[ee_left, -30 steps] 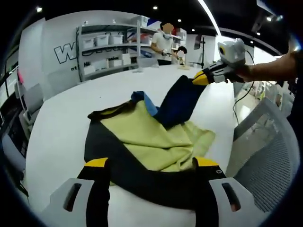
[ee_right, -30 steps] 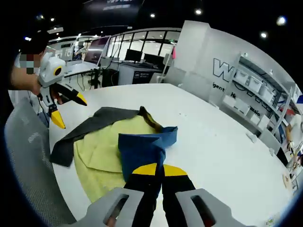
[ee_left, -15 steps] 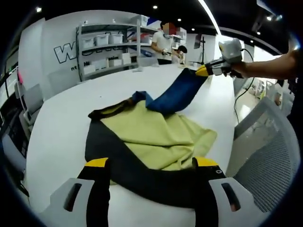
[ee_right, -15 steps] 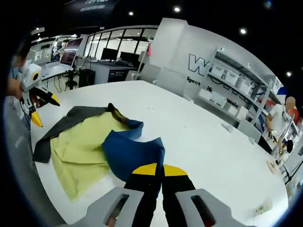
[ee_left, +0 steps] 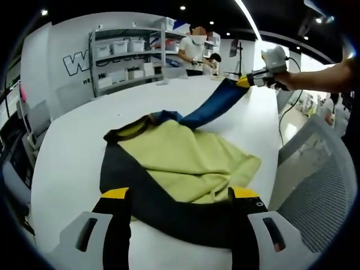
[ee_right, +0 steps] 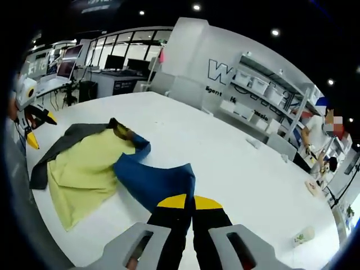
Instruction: Fold the garment on the visible template until the final outline fits inside the template.
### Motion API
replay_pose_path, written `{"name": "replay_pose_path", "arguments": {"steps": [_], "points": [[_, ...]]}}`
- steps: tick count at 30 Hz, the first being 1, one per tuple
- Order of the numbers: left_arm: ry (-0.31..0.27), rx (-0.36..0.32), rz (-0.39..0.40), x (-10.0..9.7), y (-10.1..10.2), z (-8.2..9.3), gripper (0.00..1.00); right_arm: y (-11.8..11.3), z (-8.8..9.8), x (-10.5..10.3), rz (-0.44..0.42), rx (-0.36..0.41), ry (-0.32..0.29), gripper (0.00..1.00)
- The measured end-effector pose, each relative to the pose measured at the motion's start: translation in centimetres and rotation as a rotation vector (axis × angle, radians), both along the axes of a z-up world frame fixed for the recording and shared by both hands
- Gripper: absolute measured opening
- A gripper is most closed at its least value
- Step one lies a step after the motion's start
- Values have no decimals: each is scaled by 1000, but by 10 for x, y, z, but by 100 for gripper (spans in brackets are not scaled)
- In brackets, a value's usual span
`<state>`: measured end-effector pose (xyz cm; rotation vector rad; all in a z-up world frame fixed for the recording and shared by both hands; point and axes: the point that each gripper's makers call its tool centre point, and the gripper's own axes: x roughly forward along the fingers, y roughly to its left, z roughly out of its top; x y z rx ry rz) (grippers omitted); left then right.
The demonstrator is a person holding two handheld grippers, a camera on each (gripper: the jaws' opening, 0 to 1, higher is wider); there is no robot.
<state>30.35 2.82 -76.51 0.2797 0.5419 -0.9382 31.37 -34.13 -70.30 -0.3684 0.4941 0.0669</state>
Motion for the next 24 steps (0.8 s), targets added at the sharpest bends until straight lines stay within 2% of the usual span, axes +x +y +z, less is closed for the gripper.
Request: {"name": "replay_pose_path", "arguments": {"steps": [5, 15, 18, 24], "points": [[3, 1, -4, -1, -2, 0, 67, -20, -1, -7, -50, 2, 5, 0], [4, 13, -4, -2, 1, -2, 67, -40, -4, -15, -125, -2, 10, 0], [6, 16, -4, -3, 2, -3, 67, -39, -7, -15, -128, 9, 11, 0], [9, 26, 1, -5, 6, -5, 67, -19, -15, -7, -92, 28, 24, 0]]}}
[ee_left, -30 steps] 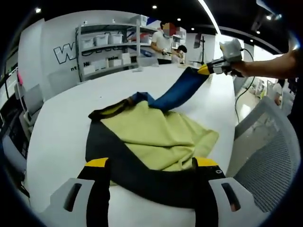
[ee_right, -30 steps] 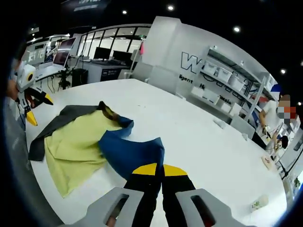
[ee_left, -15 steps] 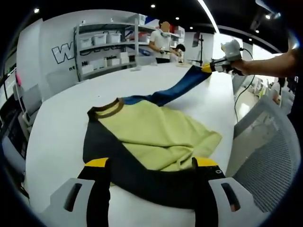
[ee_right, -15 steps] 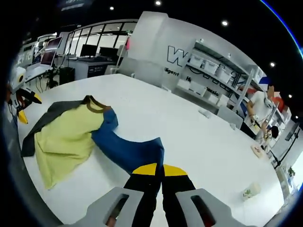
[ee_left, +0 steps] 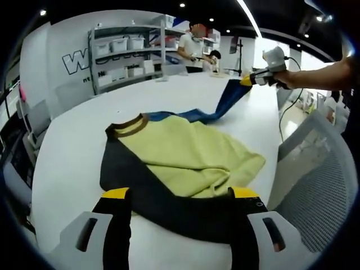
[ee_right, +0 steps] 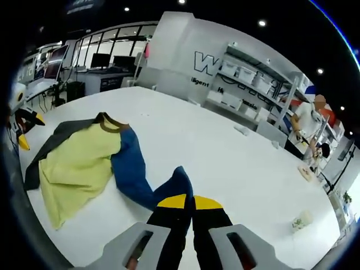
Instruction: Fold the garment on the visible template until the final outline fits inside the template.
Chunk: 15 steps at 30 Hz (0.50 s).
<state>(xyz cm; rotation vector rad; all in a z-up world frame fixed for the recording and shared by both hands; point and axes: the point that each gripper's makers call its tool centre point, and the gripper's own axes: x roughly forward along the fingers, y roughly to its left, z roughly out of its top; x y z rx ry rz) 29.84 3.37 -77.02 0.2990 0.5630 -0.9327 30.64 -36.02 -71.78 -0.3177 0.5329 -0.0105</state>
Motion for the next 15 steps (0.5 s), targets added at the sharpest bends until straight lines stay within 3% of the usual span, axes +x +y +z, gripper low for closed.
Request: {"name": "replay_pose_path", "arguments": {"steps": [15], "points": [[1, 18, -6, -5, 4, -2, 67, 35, -33, 8, 66, 66, 60, 0]]}}
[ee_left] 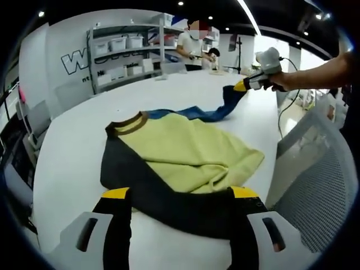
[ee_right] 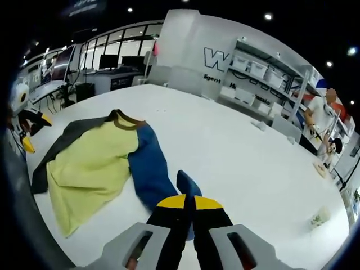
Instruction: Fold the garment on the visible template until the final outline fits inside the template.
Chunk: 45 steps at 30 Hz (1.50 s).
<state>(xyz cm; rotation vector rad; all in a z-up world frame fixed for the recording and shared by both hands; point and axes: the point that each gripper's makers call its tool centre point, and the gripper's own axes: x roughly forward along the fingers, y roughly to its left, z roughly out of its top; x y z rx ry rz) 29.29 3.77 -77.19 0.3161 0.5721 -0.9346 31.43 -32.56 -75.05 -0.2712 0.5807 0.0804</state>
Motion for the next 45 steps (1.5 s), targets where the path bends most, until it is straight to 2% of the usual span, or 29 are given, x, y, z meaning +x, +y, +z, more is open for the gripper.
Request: {"name": "replay_pose_path", "arguments": {"steps": [5, 11, 14, 23, 30, 45], "points": [[10, 16, -12, -6, 1, -4, 65, 8, -20, -6, 12, 21, 49, 0], [17, 21, -15, -10, 3, -8, 63, 18, -32, -12, 30, 33, 75, 0], [23, 39, -25, -14, 4, -12, 61, 25, -31, -11, 44, 64, 66, 2], [35, 66, -47, -23, 6, -21, 58, 40, -24, -12, 82, 81, 45, 17], [50, 82, -67, -33, 7, -27, 57, 58, -11, -14, 121, 126, -4, 29], [119, 125, -71, -46, 10, -43, 52, 95, 4, -22, 248, 193, -32, 57]]}}
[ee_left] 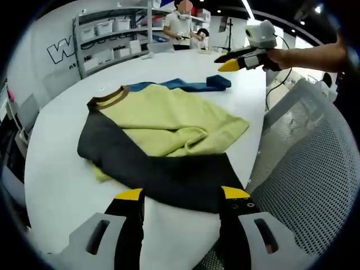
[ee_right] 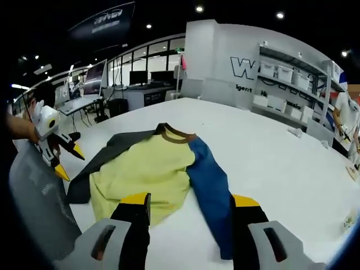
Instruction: Fold the garment on the visible template until the final outline fits inside the template.
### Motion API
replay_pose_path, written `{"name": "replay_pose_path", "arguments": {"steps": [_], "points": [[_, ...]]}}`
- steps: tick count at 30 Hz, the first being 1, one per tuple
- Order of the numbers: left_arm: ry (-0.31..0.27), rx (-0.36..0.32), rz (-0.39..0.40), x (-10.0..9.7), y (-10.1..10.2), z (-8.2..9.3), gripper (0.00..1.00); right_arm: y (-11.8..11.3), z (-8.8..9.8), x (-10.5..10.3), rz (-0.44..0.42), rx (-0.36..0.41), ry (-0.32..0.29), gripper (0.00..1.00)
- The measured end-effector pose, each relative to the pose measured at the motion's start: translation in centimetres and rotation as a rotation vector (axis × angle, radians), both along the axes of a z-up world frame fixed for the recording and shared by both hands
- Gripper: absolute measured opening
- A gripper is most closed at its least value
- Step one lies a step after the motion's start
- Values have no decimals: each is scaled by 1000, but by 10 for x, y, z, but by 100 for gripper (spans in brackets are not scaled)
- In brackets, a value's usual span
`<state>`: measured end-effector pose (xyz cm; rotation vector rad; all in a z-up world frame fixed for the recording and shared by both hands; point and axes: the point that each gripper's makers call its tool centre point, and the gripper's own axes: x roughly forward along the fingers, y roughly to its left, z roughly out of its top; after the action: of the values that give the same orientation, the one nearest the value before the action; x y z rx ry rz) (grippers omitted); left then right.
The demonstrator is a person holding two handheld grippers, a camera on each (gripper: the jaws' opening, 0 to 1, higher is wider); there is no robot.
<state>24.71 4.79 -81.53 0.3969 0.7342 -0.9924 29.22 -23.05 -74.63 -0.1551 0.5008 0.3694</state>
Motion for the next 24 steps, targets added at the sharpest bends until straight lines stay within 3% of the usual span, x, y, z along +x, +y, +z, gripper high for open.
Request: {"name": "replay_pose_path", "arguments": {"steps": [7, 16, 21, 24], "points": [[94, 12, 14, -10, 1, -7, 42, 16, 2, -12, 68, 12, 0, 74], [136, 26, 12, -17, 1, -12, 35, 21, 5, -24, 71, 47, -2, 98], [177, 43, 21, -22, 2, -16, 32, 18, 4, -29, 70, 22, 3, 99], [179, 52, 30, -21, 4, -19, 23, 17, 3, -30, 71, 17, 11, 99]]}}
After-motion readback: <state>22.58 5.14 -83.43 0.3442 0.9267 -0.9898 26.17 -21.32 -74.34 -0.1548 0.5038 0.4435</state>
